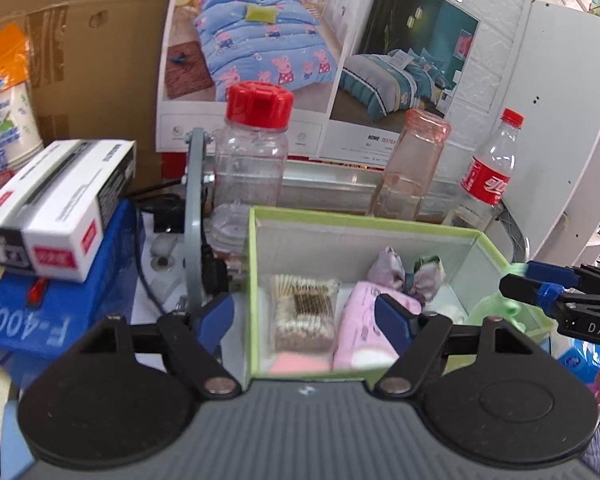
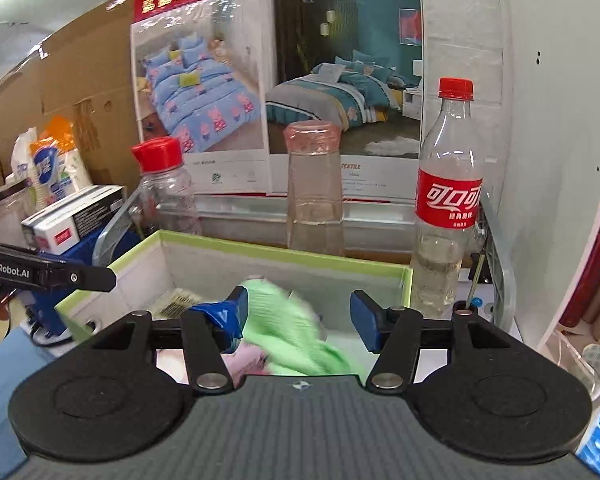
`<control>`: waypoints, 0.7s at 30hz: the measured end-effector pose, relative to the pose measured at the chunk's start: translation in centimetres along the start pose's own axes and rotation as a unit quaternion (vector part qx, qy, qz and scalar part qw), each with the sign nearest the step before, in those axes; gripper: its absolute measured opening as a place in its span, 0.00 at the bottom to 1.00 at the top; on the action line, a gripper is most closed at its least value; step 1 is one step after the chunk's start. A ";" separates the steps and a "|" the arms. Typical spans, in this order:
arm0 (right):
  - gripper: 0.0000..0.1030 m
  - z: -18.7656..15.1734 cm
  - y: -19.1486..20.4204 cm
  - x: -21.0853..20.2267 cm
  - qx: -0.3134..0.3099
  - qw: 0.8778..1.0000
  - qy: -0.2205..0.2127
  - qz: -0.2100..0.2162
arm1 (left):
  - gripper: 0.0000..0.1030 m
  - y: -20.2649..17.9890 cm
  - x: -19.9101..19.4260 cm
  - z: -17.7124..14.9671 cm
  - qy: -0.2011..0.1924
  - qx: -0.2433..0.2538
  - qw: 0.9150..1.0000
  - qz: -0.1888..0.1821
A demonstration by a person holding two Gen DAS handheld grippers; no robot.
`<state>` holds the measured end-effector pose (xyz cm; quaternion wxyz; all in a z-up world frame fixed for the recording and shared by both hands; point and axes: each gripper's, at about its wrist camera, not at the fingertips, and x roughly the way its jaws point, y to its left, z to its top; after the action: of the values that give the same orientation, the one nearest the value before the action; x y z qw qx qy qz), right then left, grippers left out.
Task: Organize soft objects
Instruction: 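Drop the pink sponge and green towel plush into the green box, then move both open tools back toward the remaining items on the table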
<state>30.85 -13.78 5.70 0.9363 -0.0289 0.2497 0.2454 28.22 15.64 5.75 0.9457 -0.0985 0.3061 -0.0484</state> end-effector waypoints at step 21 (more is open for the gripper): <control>0.47 -14.0 -0.6 -13.6 0.128 0.987 0.005 -0.100 | 0.77 -5.0 -6.8 -8.9 0.107 0.093 0.986 -0.092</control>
<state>14.55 -22.82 -0.05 0.9507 0.0655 0.2800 0.1163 17.35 10.35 3.63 0.9039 -0.0325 0.3893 -0.1740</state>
